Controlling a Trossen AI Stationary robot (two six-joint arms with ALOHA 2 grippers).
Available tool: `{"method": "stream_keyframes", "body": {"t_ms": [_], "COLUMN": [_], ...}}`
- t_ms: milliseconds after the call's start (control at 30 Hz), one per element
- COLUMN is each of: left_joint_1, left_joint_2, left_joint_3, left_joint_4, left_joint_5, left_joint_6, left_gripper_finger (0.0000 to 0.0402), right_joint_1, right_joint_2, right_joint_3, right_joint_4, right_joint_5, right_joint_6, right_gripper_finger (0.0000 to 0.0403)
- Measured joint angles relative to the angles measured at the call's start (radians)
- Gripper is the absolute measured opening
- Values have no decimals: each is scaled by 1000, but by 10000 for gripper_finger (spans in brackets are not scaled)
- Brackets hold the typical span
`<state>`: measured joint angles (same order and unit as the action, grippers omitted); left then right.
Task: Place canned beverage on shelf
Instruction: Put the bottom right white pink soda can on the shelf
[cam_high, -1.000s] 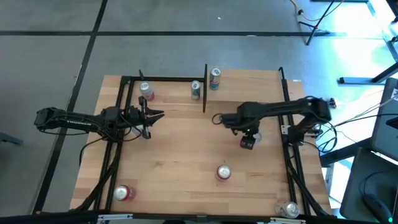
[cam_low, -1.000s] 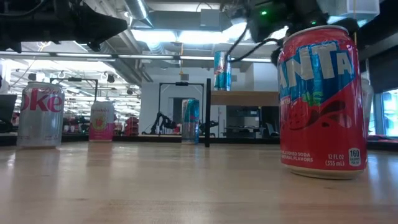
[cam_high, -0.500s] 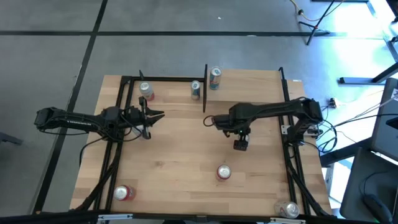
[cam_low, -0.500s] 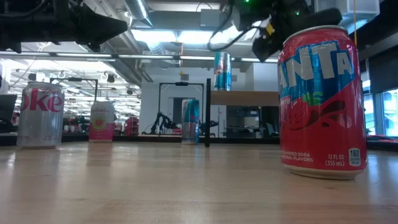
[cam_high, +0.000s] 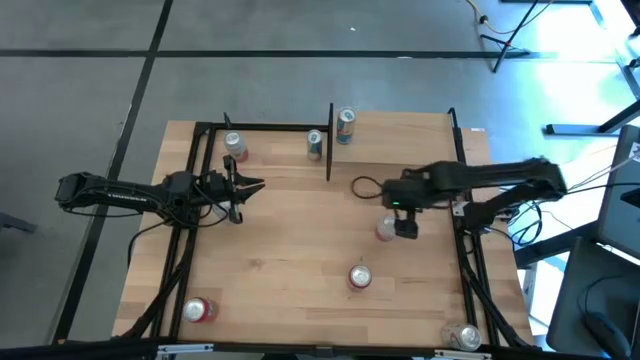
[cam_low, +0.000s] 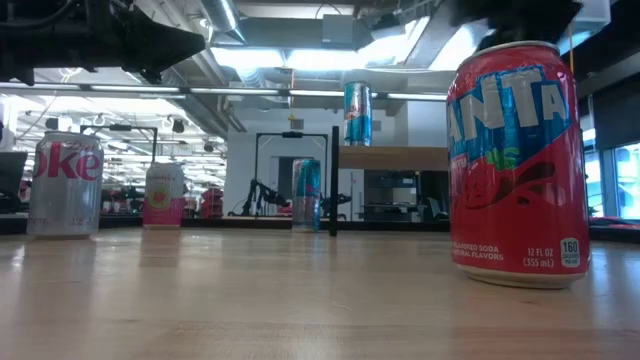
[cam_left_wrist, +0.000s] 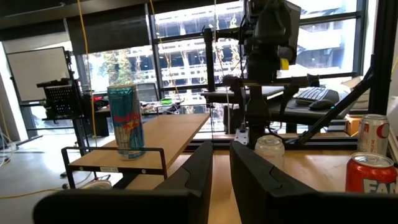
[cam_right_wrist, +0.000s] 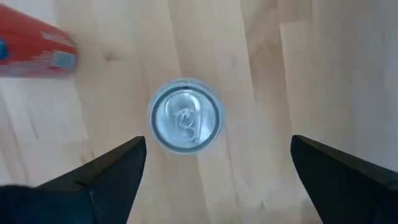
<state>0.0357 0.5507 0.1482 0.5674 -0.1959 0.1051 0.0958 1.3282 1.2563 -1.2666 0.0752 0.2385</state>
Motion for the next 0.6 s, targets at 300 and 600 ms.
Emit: {"method": "stream_keyframes", "body": {"t_ms": [300,600], "left_joint_1": [0,0], "left_joint_2": [0,0], "left_joint_3": [0,0], "left_joint_4": [1,2], "left_joint_5": [0,0], "left_joint_6": [-2,0], "left_gripper_finger": [48,48], "right_joint_1": [43,42], "right_joint_2": [-299,-295], "right_joint_3": [-287,-381], "right_joint_4": [257,357], "right_joint_5": [20,-20], "right_joint_6": [135,118], "right_gripper_finger": [381,397]}}
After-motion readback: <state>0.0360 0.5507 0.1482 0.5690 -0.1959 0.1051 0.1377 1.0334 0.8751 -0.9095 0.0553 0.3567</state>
